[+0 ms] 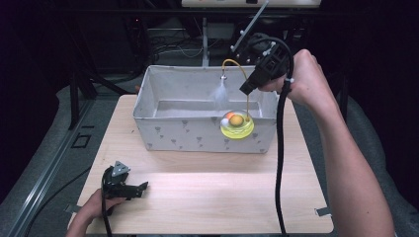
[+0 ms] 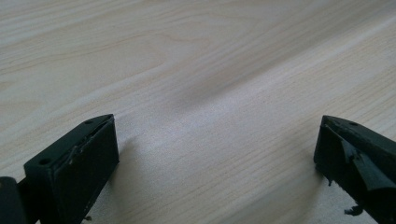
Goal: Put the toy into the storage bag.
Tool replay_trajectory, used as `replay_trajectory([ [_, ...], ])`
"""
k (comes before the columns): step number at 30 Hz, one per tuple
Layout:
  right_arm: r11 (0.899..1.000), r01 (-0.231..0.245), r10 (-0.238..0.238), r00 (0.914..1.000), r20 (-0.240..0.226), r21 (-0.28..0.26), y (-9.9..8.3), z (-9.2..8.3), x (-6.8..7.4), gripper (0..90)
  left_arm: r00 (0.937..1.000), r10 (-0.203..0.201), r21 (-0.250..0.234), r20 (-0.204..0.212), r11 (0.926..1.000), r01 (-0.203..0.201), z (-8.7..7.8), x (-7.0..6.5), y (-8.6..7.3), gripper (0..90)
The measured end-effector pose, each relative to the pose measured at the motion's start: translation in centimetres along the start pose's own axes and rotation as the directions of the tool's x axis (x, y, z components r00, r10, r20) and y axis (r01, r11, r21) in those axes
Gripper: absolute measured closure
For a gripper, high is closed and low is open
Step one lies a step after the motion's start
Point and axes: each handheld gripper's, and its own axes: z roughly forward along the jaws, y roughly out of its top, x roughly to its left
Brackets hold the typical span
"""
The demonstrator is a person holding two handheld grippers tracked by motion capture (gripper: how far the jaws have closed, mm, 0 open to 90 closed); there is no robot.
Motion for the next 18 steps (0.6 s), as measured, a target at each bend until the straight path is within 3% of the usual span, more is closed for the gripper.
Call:
replay_trajectory([
  [9,1.0,-0.015,0.015,0.9997,0.021,-0.009,1.4,-1.1,-1.2,88.0,1.0,0.0,0.0,0.0,1.0,0.0,0.0,0.0,0.0,0.0],
  [18,0.996,-0.081,0.082,0.9958,0.04,-0.035,2.3,-1.8,-3.4,88.1,1.0,-0.001,0.0,0.0,1.0,0.001,0.0,0.0,0.0,0.0],
])
